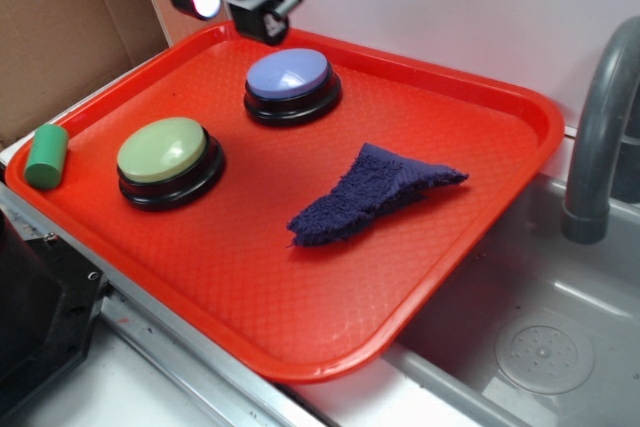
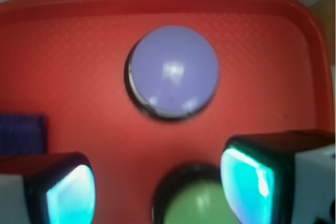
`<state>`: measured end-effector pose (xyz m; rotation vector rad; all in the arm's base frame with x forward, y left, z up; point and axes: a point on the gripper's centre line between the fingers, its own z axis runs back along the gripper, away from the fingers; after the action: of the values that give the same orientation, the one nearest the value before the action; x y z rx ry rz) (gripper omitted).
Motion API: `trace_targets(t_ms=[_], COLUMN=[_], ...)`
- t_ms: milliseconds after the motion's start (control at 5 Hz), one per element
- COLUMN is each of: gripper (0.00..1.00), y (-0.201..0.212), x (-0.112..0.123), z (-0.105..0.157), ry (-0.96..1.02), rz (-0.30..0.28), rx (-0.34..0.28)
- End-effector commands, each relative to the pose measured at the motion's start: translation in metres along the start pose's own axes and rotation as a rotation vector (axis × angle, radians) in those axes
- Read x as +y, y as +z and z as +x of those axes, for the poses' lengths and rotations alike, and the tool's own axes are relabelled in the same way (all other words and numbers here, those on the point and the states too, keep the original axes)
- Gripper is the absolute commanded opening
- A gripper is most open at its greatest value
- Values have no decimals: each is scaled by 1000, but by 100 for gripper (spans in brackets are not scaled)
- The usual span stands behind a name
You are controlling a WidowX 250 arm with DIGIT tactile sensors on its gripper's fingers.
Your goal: Push the purple button.
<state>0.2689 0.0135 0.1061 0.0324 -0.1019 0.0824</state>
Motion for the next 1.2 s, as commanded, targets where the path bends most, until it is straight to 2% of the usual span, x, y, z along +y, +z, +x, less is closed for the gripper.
trace_targets(t_ms=[0,400,600,1000], gripper=[100,100,100,100], y=[-34,-71,-56,26], x=[27,16,18,33], z=[36,37,36,24], ry=[87,122,93,60], rz=[24,0,-9,86], rx=[-91,1,29,-60])
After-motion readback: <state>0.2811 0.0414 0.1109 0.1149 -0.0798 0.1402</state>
